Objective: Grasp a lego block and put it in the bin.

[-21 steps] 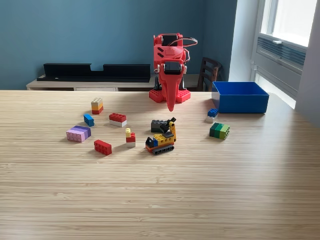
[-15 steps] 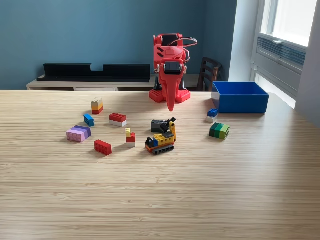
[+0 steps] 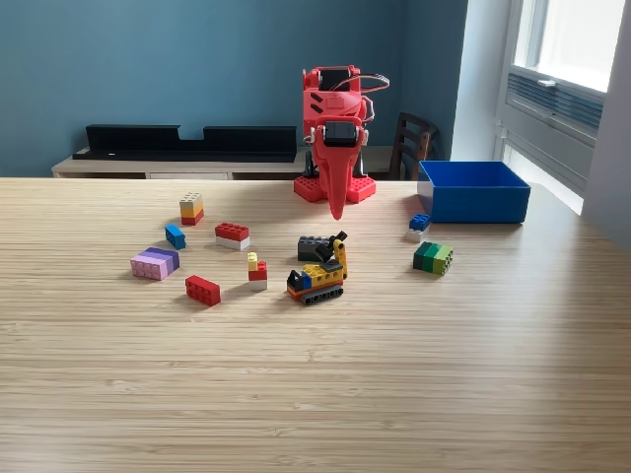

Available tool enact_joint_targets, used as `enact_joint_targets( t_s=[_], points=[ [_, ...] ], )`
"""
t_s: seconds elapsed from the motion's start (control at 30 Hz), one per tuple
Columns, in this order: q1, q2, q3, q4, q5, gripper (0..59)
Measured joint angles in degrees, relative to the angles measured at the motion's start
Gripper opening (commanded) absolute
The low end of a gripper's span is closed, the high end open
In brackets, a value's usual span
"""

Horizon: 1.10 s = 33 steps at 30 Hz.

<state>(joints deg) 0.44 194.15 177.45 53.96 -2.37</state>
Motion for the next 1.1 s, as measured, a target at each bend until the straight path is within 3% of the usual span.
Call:
enact_joint_targets(
  t_s=[1.1],
  points=[
    [-1.58,0.0,0.0,0.0,-0.09,0.7]
  ],
)
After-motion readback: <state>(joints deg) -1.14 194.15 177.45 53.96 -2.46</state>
